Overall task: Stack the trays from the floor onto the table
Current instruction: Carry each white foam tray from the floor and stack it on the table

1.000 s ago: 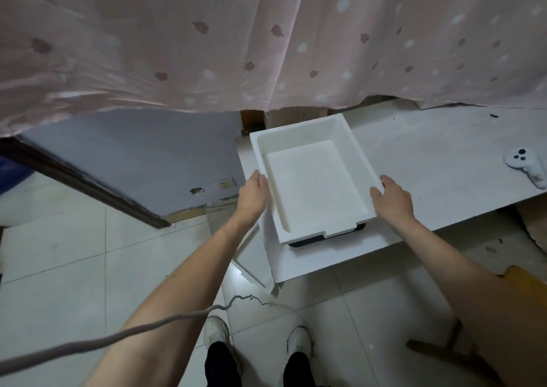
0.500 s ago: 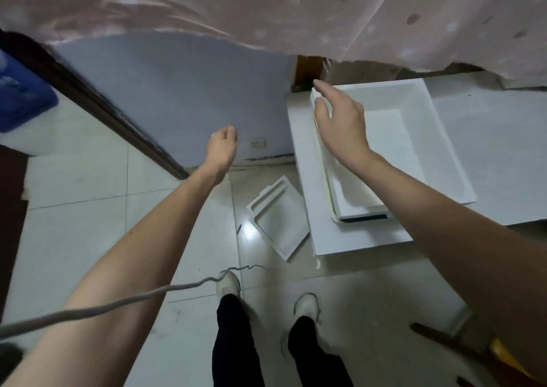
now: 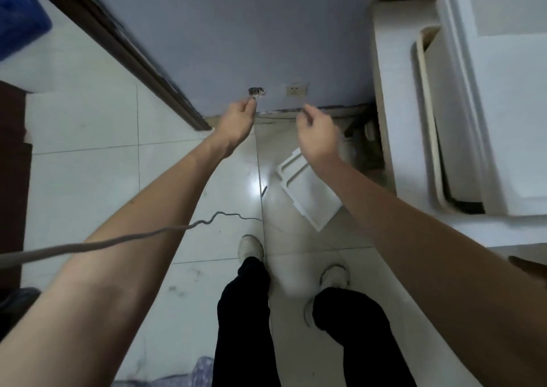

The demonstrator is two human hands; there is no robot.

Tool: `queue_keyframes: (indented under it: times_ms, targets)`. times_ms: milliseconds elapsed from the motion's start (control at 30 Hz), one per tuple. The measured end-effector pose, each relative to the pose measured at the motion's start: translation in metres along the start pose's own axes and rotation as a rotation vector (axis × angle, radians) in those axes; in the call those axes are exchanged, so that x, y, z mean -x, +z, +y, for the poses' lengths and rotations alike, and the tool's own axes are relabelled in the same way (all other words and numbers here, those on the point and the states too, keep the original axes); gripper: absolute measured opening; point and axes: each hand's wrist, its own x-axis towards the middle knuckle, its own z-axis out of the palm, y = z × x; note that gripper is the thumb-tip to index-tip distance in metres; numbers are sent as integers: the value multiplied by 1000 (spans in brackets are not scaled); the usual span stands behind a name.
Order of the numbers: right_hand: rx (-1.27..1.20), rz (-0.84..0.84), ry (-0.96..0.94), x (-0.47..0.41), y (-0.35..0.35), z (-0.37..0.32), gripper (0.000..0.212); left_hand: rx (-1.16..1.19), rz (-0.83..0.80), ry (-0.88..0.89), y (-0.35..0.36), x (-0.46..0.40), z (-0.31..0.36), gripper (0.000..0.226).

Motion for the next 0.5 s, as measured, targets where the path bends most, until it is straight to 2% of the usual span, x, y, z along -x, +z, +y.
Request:
queue_keyframes:
  times_ms: [200, 367, 500]
  targets:
    - [-79, 77, 129, -33, 70, 99, 35, -64, -136, 10, 58, -58, -66, 39]
    - [12, 54, 202, -75, 121, 236, 38, -196, -281, -4, 147, -111, -144, 45]
    - [69, 119, 306, -111, 145, 350, 50, -270, -366, 5, 207, -160, -202, 42]
